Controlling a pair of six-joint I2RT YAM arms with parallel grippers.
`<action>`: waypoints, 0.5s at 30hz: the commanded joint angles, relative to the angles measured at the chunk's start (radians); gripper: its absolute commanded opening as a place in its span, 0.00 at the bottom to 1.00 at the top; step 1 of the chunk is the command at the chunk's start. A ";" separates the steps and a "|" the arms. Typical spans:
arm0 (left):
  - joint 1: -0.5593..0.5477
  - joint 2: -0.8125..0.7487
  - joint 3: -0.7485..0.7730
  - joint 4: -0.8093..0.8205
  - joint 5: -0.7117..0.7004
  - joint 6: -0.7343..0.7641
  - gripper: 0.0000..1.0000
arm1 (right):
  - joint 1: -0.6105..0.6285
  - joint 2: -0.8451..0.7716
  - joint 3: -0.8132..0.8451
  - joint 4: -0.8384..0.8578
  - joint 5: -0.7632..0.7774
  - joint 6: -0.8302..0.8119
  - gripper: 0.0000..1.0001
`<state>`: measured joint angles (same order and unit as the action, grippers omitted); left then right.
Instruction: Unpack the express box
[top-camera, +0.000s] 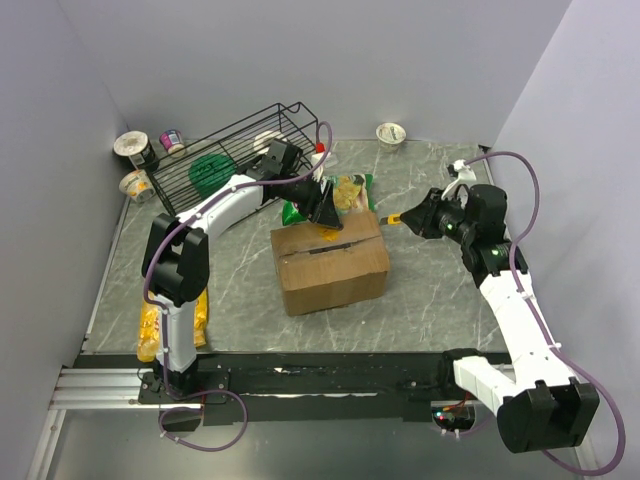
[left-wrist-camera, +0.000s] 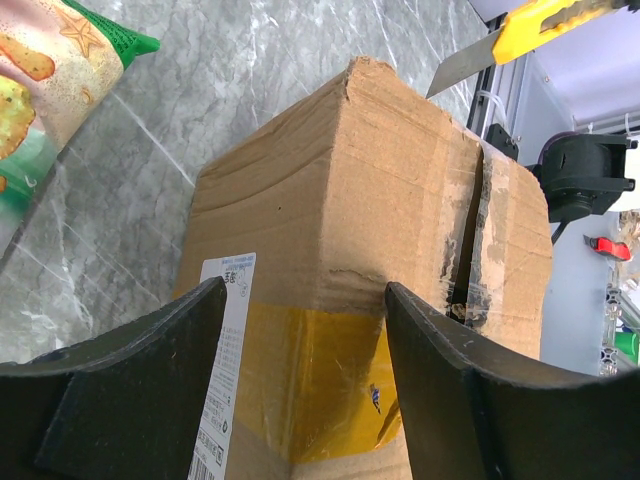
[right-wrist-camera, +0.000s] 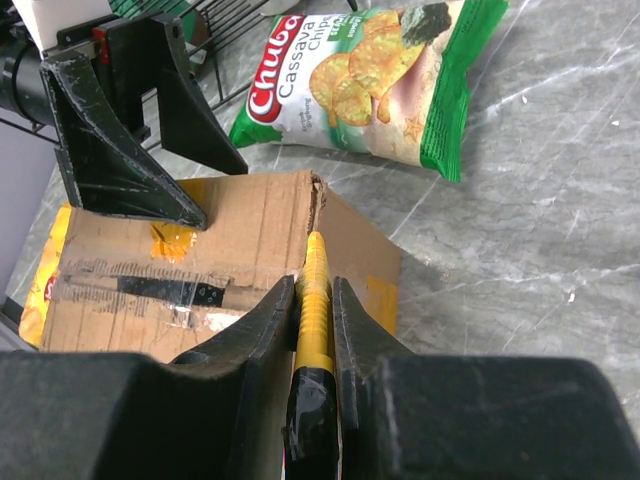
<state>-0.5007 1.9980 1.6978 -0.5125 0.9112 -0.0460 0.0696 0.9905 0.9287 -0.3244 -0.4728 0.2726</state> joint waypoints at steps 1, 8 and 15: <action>0.001 -0.004 -0.015 -0.008 -0.035 0.017 0.70 | 0.012 0.005 0.002 0.033 0.002 -0.007 0.00; 0.001 0.004 -0.018 -0.001 -0.061 0.003 0.63 | 0.018 0.010 0.024 -0.028 0.002 -0.029 0.00; 0.001 0.015 -0.026 0.014 -0.066 -0.020 0.24 | 0.022 0.000 0.061 -0.140 -0.012 -0.038 0.00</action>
<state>-0.5018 1.9980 1.6947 -0.5068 0.9104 -0.0711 0.0803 1.0008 0.9417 -0.3641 -0.4721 0.2527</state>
